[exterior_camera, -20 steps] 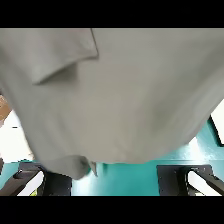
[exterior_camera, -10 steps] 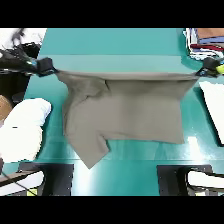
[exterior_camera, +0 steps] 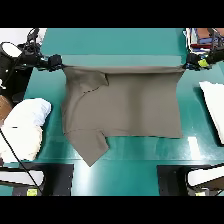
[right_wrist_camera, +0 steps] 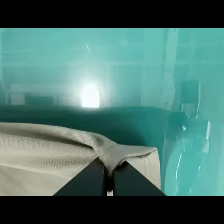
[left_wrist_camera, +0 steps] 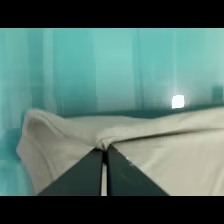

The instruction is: Fold the shirts.

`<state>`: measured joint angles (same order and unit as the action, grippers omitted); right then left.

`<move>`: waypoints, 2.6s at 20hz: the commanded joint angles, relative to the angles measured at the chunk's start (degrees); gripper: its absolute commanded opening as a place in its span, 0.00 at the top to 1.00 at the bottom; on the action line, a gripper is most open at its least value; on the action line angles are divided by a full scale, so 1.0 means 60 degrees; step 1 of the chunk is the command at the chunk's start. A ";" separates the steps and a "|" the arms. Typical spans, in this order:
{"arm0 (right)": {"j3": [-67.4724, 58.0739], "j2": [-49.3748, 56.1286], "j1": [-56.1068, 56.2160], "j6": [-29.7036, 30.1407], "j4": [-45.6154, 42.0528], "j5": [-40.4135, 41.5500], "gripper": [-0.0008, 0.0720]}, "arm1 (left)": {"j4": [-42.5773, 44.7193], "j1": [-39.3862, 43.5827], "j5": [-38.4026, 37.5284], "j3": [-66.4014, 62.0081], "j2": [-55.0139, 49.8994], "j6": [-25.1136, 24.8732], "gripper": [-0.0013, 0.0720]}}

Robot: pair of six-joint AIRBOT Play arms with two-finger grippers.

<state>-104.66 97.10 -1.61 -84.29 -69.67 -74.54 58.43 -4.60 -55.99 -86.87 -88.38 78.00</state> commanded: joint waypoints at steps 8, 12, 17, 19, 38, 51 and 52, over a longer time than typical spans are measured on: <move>0.3672 -0.1133 0.0197 0.0120 -0.0794 0.0262 0.96 | 0.0616 0.0255 -0.1373 0.2506 -0.0091 -0.0044 0.94; 0.4510 -0.1486 0.0117 0.0109 -0.0047 0.0364 0.34 | 0.0710 0.0270 -0.1450 0.2714 0.0047 0.0459 0.30; 0.5818 -0.3370 -0.0284 0.0124 -0.0131 0.0189 0.34 | 0.2739 0.0273 -0.2350 0.3985 0.2284 0.1155 0.31; 0.6521 -0.4164 -0.0503 0.0124 -0.0124 0.0539 0.34 | 0.2790 0.0273 -0.2521 0.5515 0.3544 0.1501 0.31; 0.6991 -0.5362 -0.0368 0.0124 0.0663 0.0605 0.38 | -0.0885 0.2040 -0.0251 1.0859 0.6462 0.2000 0.89; 1.2116 -0.6466 -0.4044 0.0131 0.0696 -0.0594 0.37 | -0.0816 0.2040 -0.0801 0.9267 0.6466 0.1825 0.95; 1.2305 -0.6466 -0.3967 0.0131 0.0747 -0.0346 0.37 | -0.0816 0.2040 -0.0816 0.9267 0.6466 0.1832 0.95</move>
<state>-36.49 58.72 -23.14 -83.55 -68.60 -79.50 53.67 7.62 -60.84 -30.68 -49.63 89.03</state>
